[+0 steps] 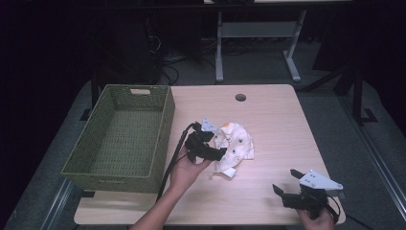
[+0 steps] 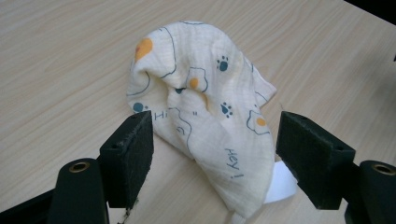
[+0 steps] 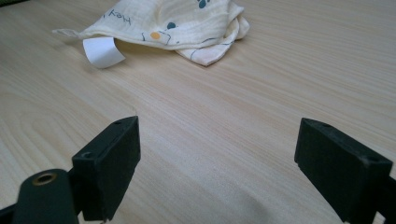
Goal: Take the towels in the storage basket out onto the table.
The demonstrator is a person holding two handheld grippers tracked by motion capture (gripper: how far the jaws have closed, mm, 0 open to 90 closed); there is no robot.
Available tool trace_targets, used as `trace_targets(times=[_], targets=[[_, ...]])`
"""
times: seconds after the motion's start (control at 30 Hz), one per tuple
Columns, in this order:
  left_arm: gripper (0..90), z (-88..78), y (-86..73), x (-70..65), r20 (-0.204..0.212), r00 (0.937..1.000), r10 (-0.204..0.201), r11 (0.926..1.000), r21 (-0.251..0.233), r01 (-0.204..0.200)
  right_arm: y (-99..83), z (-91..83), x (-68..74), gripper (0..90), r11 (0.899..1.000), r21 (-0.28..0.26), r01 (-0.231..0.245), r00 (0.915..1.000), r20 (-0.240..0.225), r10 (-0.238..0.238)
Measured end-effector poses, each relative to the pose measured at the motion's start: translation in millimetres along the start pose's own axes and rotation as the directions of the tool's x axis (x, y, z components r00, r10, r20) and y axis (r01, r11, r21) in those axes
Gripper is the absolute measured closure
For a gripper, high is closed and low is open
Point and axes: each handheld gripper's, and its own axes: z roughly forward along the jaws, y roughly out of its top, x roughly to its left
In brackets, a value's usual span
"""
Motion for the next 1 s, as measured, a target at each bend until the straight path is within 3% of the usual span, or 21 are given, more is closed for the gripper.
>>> trace_targets(times=[0.23,0.47,1.0], targets=[[25.9,-11.7,-13.8,-2.4,-0.001,0.9998,0.019,0.9997,-0.017,-0.019,-0.1,0.3,0.1,13.9,1.000,0.002,0.001,1.0000,0.002,-0.001],[25.3,-18.2,-22.6,-2.3,0.012,0.9999,0.009,0.9996,-0.026,-0.009,-0.2,-0.2,0.3,13.9,1.000,0.002,0.001,1.0000,0.005,-0.001],[23.9,-35.6,-63.2,-6.3,0.020,0.9998,-0.003,0.9994,-0.034,0.003,-0.7,-0.7,1.1,13.7,1.000,0.006,-0.002,0.9999,0.012,0.002]])
